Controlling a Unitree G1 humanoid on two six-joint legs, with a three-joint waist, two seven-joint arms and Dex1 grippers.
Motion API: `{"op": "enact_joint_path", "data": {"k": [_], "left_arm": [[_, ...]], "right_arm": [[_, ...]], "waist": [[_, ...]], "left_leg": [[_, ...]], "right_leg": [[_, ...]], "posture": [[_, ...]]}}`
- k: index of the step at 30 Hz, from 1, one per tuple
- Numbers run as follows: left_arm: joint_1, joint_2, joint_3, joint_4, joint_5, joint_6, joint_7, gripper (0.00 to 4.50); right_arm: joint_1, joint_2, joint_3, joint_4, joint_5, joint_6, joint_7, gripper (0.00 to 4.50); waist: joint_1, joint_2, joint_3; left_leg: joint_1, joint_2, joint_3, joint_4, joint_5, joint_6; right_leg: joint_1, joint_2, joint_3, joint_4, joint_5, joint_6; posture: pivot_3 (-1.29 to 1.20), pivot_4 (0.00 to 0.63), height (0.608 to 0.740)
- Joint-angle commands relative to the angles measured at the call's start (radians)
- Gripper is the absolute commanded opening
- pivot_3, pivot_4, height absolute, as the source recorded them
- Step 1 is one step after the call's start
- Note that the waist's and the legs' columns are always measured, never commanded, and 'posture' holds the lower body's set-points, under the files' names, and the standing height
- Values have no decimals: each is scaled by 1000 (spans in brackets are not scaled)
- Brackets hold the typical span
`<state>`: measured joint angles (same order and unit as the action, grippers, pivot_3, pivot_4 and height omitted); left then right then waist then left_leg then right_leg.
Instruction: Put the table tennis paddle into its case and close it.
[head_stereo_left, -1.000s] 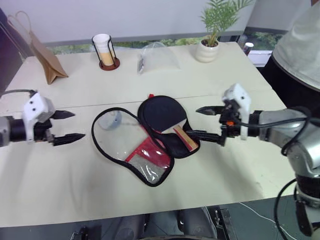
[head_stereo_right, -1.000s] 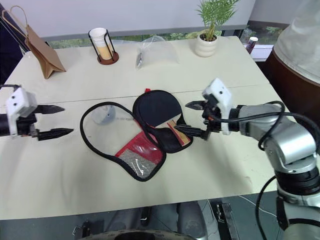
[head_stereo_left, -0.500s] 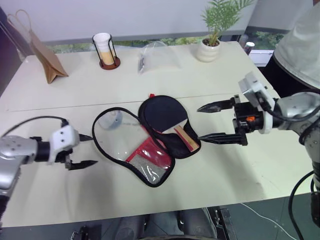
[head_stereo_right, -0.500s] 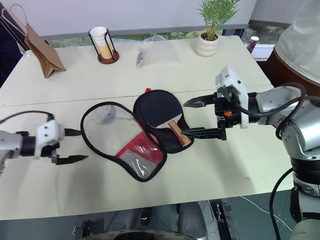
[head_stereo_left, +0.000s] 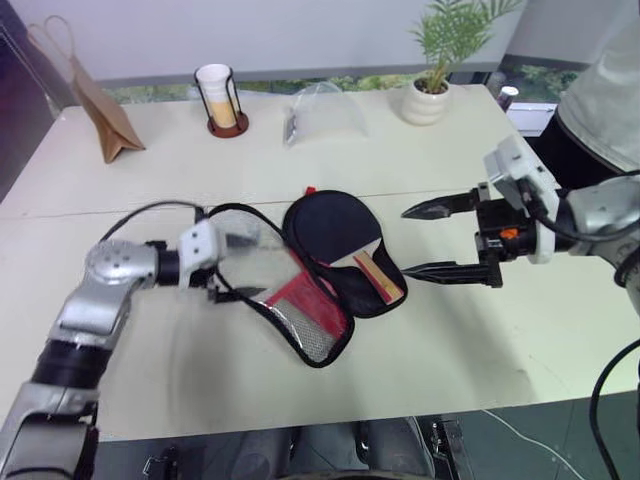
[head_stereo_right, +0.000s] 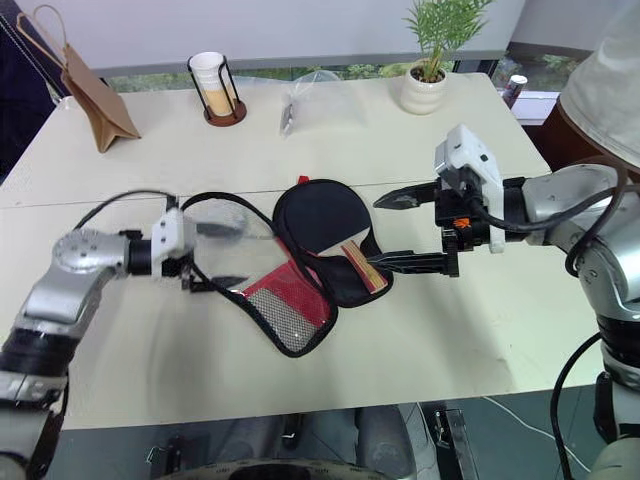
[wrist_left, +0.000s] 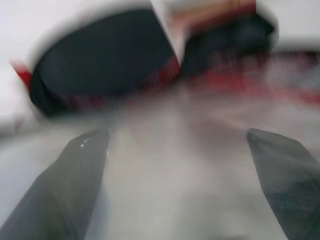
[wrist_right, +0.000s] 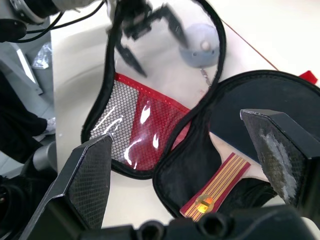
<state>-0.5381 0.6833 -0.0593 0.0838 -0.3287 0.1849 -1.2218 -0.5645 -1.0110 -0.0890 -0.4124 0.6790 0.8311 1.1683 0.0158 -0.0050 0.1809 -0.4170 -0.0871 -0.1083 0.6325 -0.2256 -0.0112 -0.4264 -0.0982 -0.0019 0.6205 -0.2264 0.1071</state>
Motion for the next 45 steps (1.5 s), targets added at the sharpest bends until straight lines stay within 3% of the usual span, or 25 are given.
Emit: {"op": "enact_joint_path", "data": {"k": [1,3,8,12,15,20,24,30,39,45], "left_arm": [[-158,-93,-23,108,-8,-6,3,4500],[-216,-149,-52,189,24,-42,-3,4500],[-417,-386,-153,607,175,-236,63,4500],[-481,-428,-178,776,238,-355,35,4500],[-496,-397,-134,750,194,-329,-31,4500],[-455,-309,-73,585,123,-225,-107,4500],[-326,-196,-13,272,-3,-8,-146,4500],[-135,-48,51,-38,-106,202,-116,4500],[53,167,197,-379,-314,459,-85,4500],[91,211,233,-442,-354,487,-37,4500]], "right_arm": [[7,-35,-94,-28,8,6,-52,4466],[17,-47,-120,-28,9,9,-72,4466],[80,-104,-212,-9,12,39,-106,4466],[119,-95,-201,-18,45,99,-141,4466],[98,-51,-128,29,62,161,-173,4466],[36,5,26,145,20,185,-160,4466],[-57,65,170,332,-45,190,-121,4466],[-189,156,310,587,-162,133,-40,4466],[-277,273,408,814,-284,62,62,4466],[-300,333,425,923,-348,17,105,4466]], "waist": [[4,0,0],[-1,0,0],[1,-1,0],[-16,-2,1],[-30,-2,1],[-28,-2,1],[-29,-1,1],[-29,-1,1],[-31,0,2],[-31,0,2]], "left_leg": [[0,0,0,0,0,0],[0,-1,0,2,0,0],[0,-2,1,3,-1,2],[-2,-1,3,5,-2,5],[-2,-1,2,4,-2,5],[-1,-1,2,6,-2,5],[-2,-1,2,7,-2,5],[-2,-1,1,9,-2,5],[-2,-1,0,11,-3,4],[-1,-1,0,11,-2,4]], "right_leg": [[0,0,0,0,0,1],[1,0,0,-1,2,4],[3,0,0,-1,3,5],[1,0,2,-1,3,6],[0,0,2,0,3,6],[0,1,2,2,3,5],[0,0,2,3,3,5],[-1,0,3,6,3,5],[-1,1,2,8,3,5],[0,1,2,8,3,5]], "posture": [[0,150,740],[0,150,740],[0,150,740],[0,150,740],[0,150,740],[0,150,740],[0,150,740],[0,150,740],[0,150,740],[0,150,740]]}}
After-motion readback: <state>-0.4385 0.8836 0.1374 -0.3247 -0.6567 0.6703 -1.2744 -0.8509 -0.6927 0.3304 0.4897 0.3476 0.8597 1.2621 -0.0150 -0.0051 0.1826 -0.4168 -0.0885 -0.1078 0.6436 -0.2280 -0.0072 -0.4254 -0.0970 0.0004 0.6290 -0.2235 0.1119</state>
